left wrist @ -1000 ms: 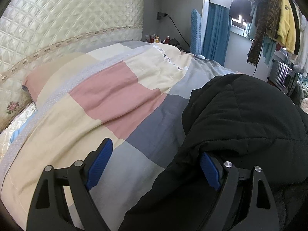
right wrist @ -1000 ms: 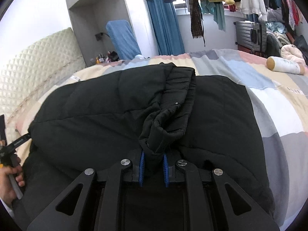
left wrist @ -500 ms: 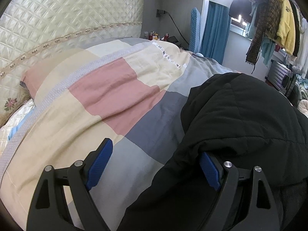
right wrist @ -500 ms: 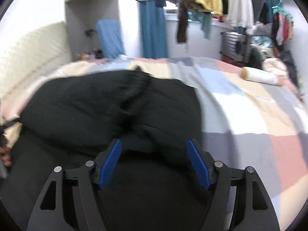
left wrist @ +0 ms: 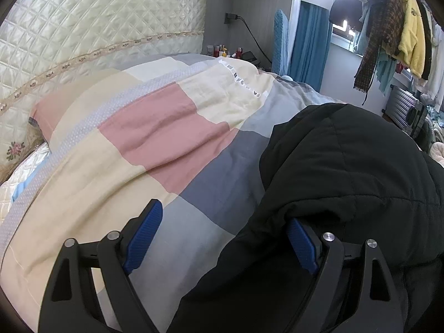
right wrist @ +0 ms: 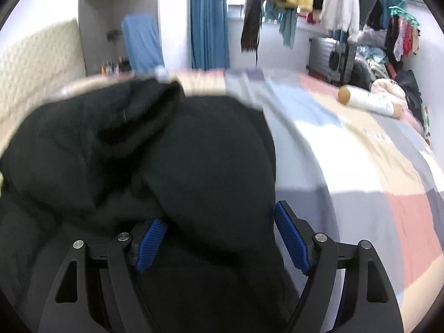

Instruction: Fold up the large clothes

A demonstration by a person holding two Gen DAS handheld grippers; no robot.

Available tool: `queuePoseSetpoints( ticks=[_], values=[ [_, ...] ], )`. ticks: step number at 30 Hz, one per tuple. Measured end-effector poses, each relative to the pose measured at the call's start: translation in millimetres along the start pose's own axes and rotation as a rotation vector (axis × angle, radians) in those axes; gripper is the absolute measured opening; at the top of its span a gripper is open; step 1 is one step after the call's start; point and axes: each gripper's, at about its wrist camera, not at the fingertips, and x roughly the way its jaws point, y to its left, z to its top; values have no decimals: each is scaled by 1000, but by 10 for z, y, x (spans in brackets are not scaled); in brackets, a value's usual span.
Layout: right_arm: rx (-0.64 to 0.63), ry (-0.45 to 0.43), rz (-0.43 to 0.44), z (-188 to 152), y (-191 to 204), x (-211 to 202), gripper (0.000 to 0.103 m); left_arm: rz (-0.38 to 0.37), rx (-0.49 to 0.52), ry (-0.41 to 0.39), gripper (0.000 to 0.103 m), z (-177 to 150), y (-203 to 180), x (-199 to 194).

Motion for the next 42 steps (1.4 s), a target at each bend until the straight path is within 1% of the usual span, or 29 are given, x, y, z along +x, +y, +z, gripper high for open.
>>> queuePoseSetpoints(
  ticks=[1, 4, 7, 10, 14, 16, 19, 21, 23, 26, 29, 31, 32, 33, 35, 37, 42],
  values=[
    [19, -28, 4, 49, -16, -36, 76, -1, 1, -1, 87, -2, -3, -1],
    [53, -73, 1, 125, -36, -64, 76, 2, 21, -9, 87, 9, -33, -20],
    [83, -99, -8, 122, -126, -43, 76, 9, 46, -20, 87, 9, -70, -32],
    [117, -80, -20, 116, -243, 83, 76, 7, 64, -21, 87, -6, -99, -19],
    [151, -21, -28, 3, -355, 224, 76, -2, 52, -14, 87, -2, -85, -19],
    [158, -9, -25, -19, -348, 213, 76, -8, 44, 0, 87, 9, -80, -27],
    [142, 0, -29, -32, -280, 95, 77, -48, 29, 9, 87, 28, -96, -113],
    [140, 1, -6, -47, -236, -62, 77, -50, 68, 2, 87, 55, -155, -239],
    [139, -2, 7, -46, -180, -228, 77, -63, 75, -21, 87, 71, -162, -394],
    [148, -39, 37, -10, -82, -600, 78, -127, 58, -34, 87, 156, -135, -704],
    [155, -81, 64, 91, 15, -998, 78, -160, 81, -61, 87, 264, -150, -1078],
    [132, -130, 72, 185, 109, -1358, 79, -183, 70, -37, 87, 349, -130, -1314],
    [122, -146, 75, 223, 134, -1485, 79, -216, 59, -28, 87, 395, -114, -1434],
    [110, -166, 80, 276, 170, -1650, 79, -236, 56, -37, 87, 442, -100, -1591],
    [99, -199, 89, 355, 226, -1986, 79, -238, 62, -58, 87, 523, -81, -1875],
    [96, -232, 97, 412, 266, -2318, 79, -257, 85, -90, 87, 590, -65, -2194],
    [76, -303, 109, 511, 360, -3057, 79, -316, 104, -191, 87, 732, 113, -3122]
  ],
)
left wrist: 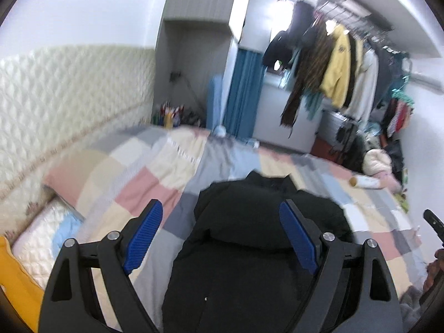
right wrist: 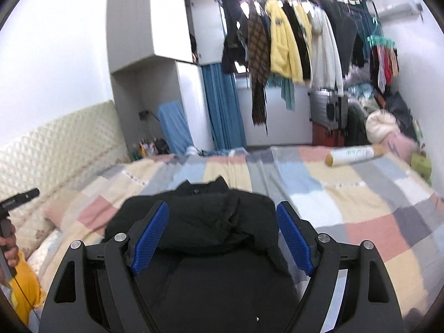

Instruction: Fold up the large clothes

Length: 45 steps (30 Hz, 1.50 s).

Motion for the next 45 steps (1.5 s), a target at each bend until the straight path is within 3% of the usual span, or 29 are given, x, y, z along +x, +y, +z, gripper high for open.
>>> queuePoseSetpoints(
  ticks=[5, 9, 13, 17, 25, 36, 43, 45],
  values=[
    [-14, -52, 17, 216, 117, -652, 79, -37, 10, -58, 87, 240, 110, -806],
    [-18, -68, 56, 302, 96, -1132, 79, -63, -6, -47, 87, 297, 354, -1225],
    [25, -45, 105, 280, -147, -1411, 79, -81, -49, 6, 87, 205, 752, -1354],
    [67, 11, 109, 146, -493, -1474, 79, -126, -159, 93, 87, -55, 1227, -1252],
    [244, 204, 170, -667, -1141, -1026, 75, -231, -277, 255, 87, -884, 1662, -709],
    [457, 553, 224, -2343, -1325, 40, 71, -383, -387, 499, 85, -2086, 1560, 195],
    [465, 646, 179, -2755, -1354, 438, 71, -375, -388, 607, 79, -2478, 1445, 560],
    [473, 671, 178, -2814, -1354, 508, 71, -397, -388, 638, 70, -2546, 1402, 609]
  ],
)
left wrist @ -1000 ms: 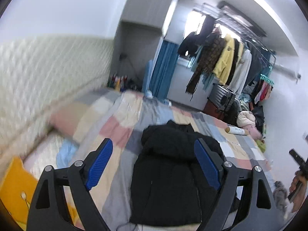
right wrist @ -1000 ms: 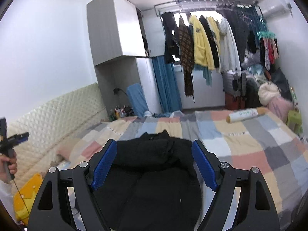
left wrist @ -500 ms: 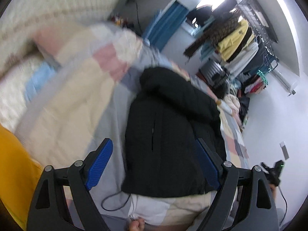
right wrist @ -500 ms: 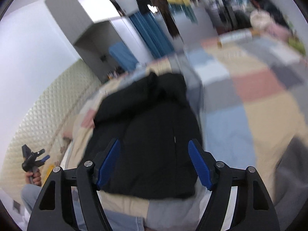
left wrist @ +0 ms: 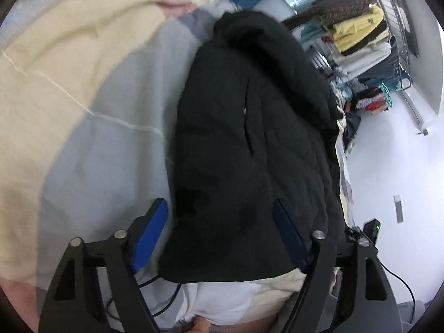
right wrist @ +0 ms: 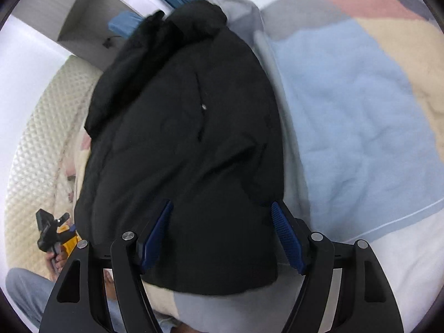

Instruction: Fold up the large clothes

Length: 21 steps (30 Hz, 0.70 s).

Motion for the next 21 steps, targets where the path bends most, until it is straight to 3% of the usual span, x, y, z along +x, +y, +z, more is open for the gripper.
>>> queuePoseSetpoints(
  ticks=[4, 6, 10, 12, 16, 18, 21],
  values=[
    [32, 17, 91, -18, -23, 53, 73, -19, 42, 23, 62, -34, -76, 18],
    [6, 7, 160, -10, 77, -10, 73, -94, 73, 19, 58, -40, -161, -79],
    [-83, -13, 269, -14, 278, -148, 73, -175, 140, -5, 58, -34, -266, -252],
    [-96, -2, 240, -19, 279, -120, 73, -148, 112, 15, 58, -6, -209, -186],
    [-78, 56, 124, -45, 146, 105, 73, -19, 93, 68, 60, 19, -111, 85],
    [-61, 82, 110, -77, 67, 202, 73, -33, 45, 92, 63, -5, -34, 181],
    [-66, 65, 167, -75, 138, 154, 71, -74, 24, 92, 64, -45, -86, 179]
  ],
)
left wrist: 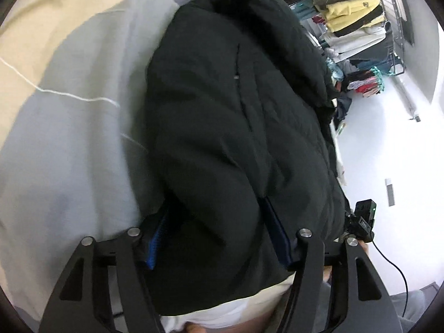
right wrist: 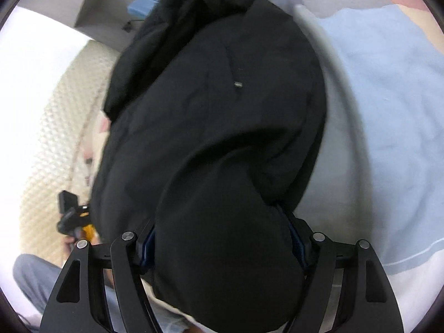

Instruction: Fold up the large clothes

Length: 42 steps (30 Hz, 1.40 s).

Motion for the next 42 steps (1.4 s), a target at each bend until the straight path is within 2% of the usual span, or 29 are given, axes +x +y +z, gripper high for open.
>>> queuePoseSetpoints(
  ticks=[1, 2, 3, 4, 5, 6, 9, 12, 20, 25, 29, 36, 39, 42],
  values=[
    [-21, -4, 25, 6, 59, -21, 70, -5, 2, 2, 64, -7, -27, -5],
    [-38, -5, 25, 12, 117, -33, 59, 8, 15, 1, 64, -13, -84, -8],
    [-61, -6, -4, 20, 183, -52, 40, 34, 35, 0, 63, -14, -149, -13],
    [-71, -9, -32, 37, 230, -82, 32, 44, 49, 3, 58, -6, -188, 0],
    [-69, -14, -31, 76, 263, -113, 22, 50, 61, 5, 44, 4, -248, -18],
    [-77, -25, -22, 101, 310, -166, 16, 53, 67, 5, 33, 29, -307, -51],
    [-118, -76, -19, 206, 512, -371, 11, 43, 83, -23, 18, 98, -419, -237],
    [-161, -147, 6, 308, 777, -686, 10, -3, 77, -76, 15, 199, -583, -518],
    [-230, -319, 78, 521, 1378, -1594, 9, -92, 120, -235, 13, 467, -1208, -1480],
    [-281, -397, 151, 351, 1701, -2166, 9, -142, 162, -300, 13, 340, -1535, -1996],
    [-301, -434, 192, 106, 1962, -2320, 9, -138, 182, -304, 13, 110, -1683, -2182],
    [-297, -458, 227, -498, 2099, -2607, 9, -137, 176, -278, 13, -359, -1686, -2402],
    [-310, -462, 215, -608, 2149, -2688, 9, -136, 168, -272, 13, -404, -1700, -2439],
    [-279, -455, 210, -512, 2104, -2629, 9, -125, 155, -255, 13, -315, -1690, -2373]
  ],
)
